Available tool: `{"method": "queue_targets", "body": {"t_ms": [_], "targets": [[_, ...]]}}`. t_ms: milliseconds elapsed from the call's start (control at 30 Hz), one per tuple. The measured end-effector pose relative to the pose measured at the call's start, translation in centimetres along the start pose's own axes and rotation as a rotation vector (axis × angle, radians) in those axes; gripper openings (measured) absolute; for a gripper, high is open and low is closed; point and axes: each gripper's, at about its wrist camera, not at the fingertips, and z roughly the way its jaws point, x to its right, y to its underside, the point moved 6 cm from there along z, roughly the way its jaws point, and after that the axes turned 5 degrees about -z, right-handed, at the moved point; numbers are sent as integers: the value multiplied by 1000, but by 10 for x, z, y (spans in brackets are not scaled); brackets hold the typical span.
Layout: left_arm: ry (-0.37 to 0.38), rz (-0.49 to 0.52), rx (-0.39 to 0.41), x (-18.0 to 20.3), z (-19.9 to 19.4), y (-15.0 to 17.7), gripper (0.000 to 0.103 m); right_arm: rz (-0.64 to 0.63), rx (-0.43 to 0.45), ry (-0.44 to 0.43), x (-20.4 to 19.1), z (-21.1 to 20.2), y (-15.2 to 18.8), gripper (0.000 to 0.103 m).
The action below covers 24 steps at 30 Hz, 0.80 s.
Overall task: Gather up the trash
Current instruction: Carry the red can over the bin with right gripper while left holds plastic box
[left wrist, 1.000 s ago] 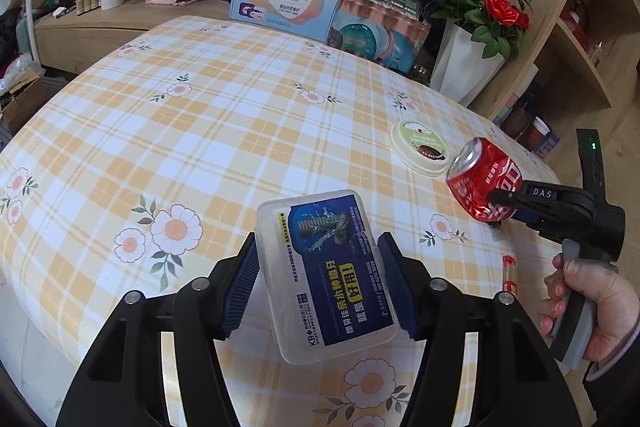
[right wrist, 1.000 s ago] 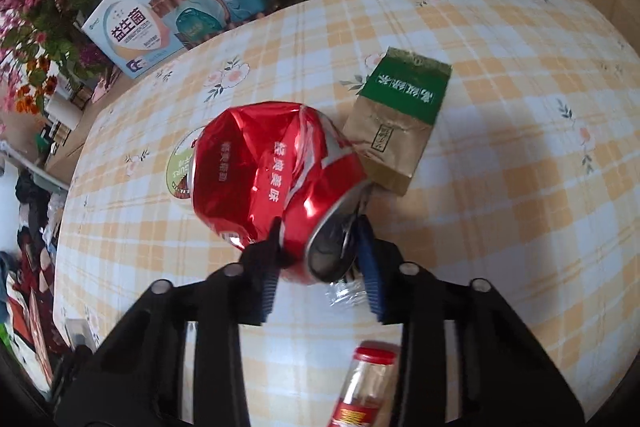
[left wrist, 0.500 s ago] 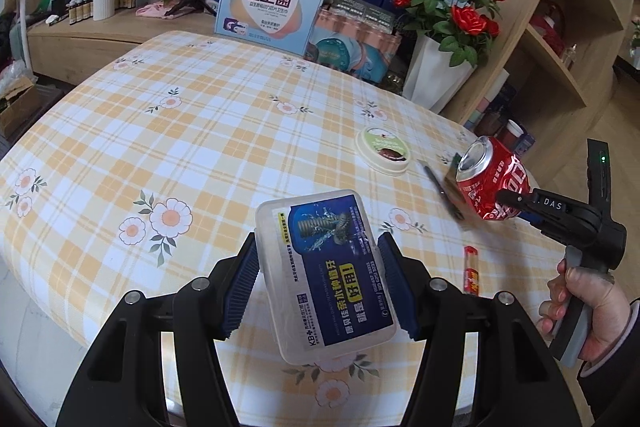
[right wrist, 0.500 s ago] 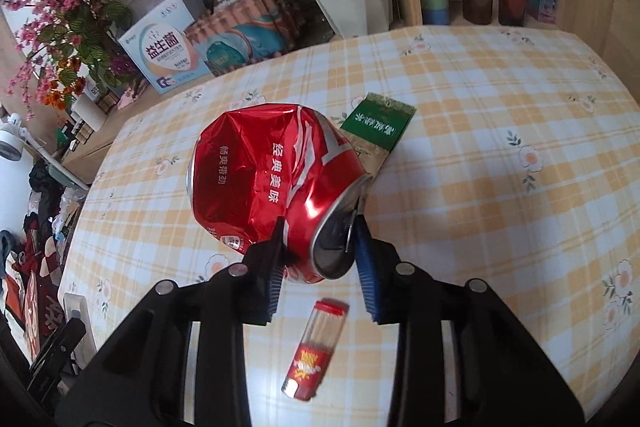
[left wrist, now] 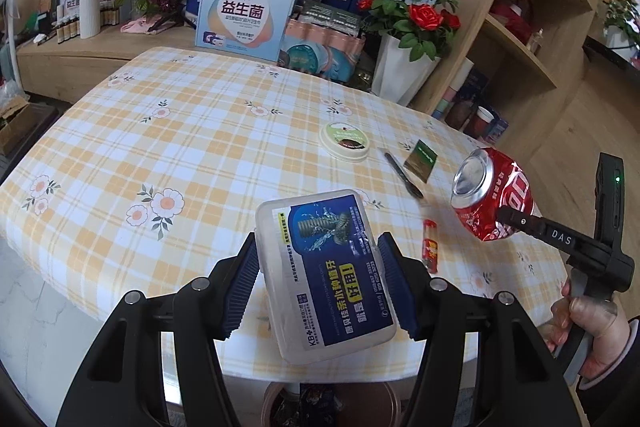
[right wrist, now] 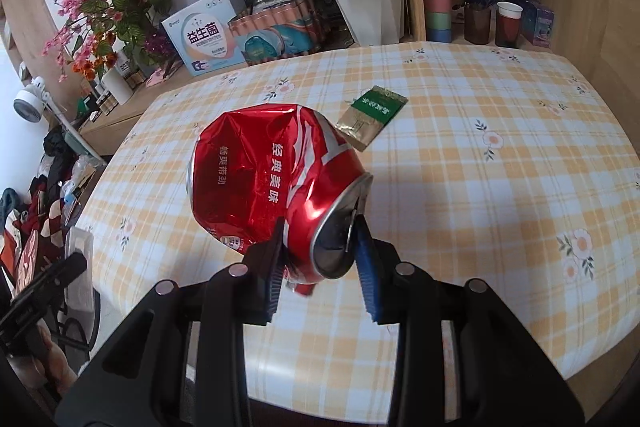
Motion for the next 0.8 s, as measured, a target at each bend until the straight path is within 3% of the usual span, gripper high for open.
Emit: {"method": "queue_targets", "body": {"t_ms": [367, 800], "targets": [[37, 36, 5, 24, -46, 28, 58, -26, -15, 6, 2, -46, 61, 35], [34, 32, 26, 26, -101, 61, 58, -99, -57, -25, -15, -78, 135, 35]]}}
